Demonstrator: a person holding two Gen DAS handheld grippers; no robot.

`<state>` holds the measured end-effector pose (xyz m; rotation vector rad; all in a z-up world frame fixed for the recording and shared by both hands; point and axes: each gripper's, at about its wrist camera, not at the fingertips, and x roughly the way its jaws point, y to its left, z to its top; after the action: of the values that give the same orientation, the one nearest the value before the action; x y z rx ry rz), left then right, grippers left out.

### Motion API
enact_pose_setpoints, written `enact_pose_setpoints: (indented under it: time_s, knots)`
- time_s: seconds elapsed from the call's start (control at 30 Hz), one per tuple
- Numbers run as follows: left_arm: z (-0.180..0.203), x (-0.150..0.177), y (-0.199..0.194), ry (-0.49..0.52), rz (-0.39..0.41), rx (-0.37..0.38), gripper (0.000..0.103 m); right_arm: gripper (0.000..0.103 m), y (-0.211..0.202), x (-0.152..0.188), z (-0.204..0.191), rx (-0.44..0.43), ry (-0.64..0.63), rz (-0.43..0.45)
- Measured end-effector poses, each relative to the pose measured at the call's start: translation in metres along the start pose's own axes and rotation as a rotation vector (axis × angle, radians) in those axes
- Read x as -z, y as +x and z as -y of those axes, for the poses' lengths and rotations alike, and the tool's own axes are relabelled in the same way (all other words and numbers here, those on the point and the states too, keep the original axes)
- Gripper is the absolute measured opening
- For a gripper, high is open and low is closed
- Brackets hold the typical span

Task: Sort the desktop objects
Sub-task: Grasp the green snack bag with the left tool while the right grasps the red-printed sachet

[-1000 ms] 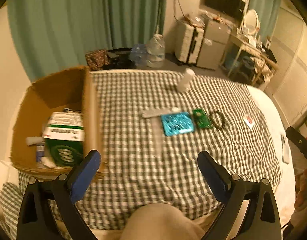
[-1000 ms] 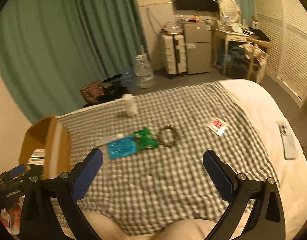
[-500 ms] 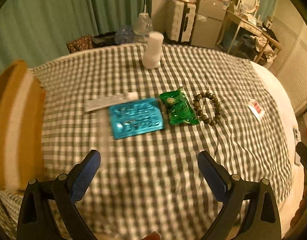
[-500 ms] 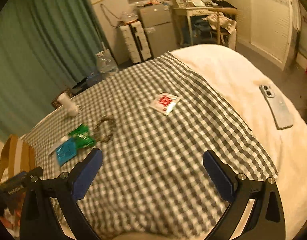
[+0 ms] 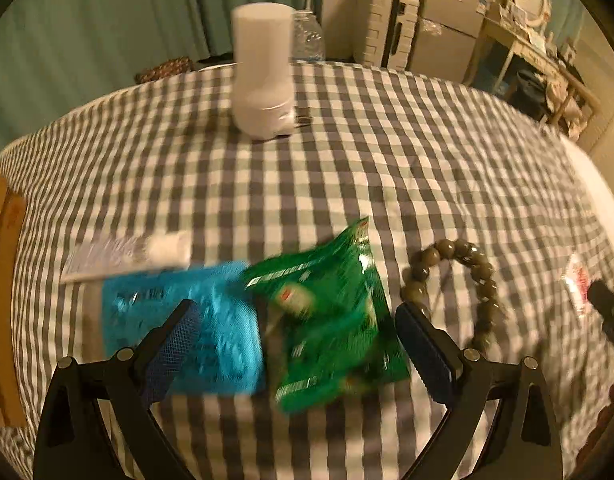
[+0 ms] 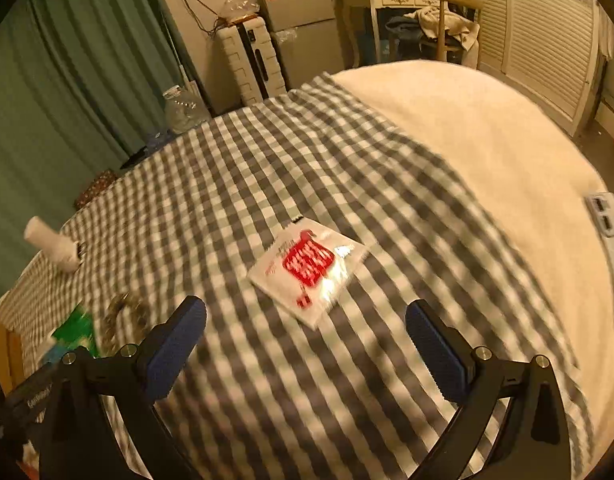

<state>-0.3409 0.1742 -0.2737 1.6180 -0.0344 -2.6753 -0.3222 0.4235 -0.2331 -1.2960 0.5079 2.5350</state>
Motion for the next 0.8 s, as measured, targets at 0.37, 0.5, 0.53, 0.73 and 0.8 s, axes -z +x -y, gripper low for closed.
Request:
enact_pose_setpoints:
  time_s: [0.37, 0.5, 0.53, 0.73, 0.8]
  knots:
    - [0.019, 0.001, -0.003, 0.142, 0.077, 0.003, 0.048, 0.054, 0.023, -0.004, 0.000, 0.076, -0.050, -0.010]
    - [0.013, 0.001, -0.016, 0.126, 0.052, 0.027, 0.046, 0.044, 0.005, 0.003, 0.011, 0.029, -0.018, -0.012]
    - [0.009, 0.002, -0.021, 0.115, 0.050, 0.034, 0.046, 0.044, 0.002, 0.005, 0.014, 0.029, -0.013, -0.022]
    - [-0.010, 0.004, -0.048, 0.086, 0.066, 0.050, 0.046, 0.027, -0.018, 0.014, 0.029, -0.046, 0.044, -0.043]
    - [-0.014, 0.004, -0.052, 0.074, 0.063, 0.056, 0.046, 0.024, -0.024, 0.015, 0.033, -0.080, 0.065, -0.040]
